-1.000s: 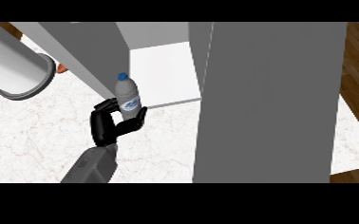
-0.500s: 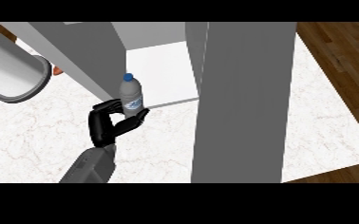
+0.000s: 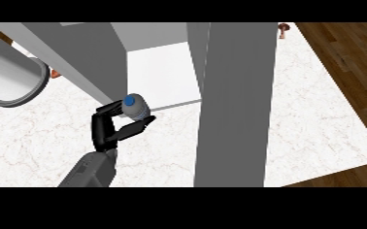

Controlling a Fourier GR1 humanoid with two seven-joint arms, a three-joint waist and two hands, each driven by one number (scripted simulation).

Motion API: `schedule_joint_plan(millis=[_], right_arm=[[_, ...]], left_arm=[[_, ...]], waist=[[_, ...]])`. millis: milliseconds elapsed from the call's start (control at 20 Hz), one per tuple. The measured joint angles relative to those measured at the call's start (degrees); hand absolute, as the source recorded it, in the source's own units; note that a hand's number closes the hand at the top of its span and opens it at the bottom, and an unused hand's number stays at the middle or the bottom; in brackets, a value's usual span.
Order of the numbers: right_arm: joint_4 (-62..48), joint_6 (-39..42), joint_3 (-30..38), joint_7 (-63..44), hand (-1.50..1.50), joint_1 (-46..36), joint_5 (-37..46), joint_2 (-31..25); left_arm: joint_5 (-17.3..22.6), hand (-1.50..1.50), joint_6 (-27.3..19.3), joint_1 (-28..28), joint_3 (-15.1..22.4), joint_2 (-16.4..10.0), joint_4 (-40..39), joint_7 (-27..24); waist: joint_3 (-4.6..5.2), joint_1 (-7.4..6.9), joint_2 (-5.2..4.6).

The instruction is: Pick up the bottled water, place it into the cabinet and close the cabinet

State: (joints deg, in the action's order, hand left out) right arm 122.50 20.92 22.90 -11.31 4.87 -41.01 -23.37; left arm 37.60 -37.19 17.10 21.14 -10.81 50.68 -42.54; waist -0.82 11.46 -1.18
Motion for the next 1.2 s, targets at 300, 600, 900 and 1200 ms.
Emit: schedule_joint_plan(millis=[300, 600, 900, 1200], right_arm=[[-0.3, 0.0, 0.0, 0.0, -1.50, -0.7, 0.0, -0.3], [-0.4, 0.2, 0.7, -0.2, -1.50, -0.6, 0.1, -0.8], [0.3, 0.8, 1.4, -0.1, -1.50, 0.3, 0.5, -1.1], [2.0, 1.4, 2.2, -0.9, -1.50, 1.8, 0.5, -1.9]], left_arm=[[-1.1, 1.50, 0.3, 2.1, 4.3, 0.6, -0.2, 2.3], [-0.3, 1.50, -0.9, 3.3, 4.4, 0.9, -1.3, 2.8], [0.5, 1.50, 0.1, 5.5, 5.3, 2.1, -3.0, 4.1], [2.4, 1.50, 5.3, 7.1, 5.5, 3.3, -4.4, 4.9]], waist=[[0.43, 0.05, -0.13], [0.52, -1.55, 0.15], [0.63, -3.53, 0.37], [0.81, -5.75, 0.50]])
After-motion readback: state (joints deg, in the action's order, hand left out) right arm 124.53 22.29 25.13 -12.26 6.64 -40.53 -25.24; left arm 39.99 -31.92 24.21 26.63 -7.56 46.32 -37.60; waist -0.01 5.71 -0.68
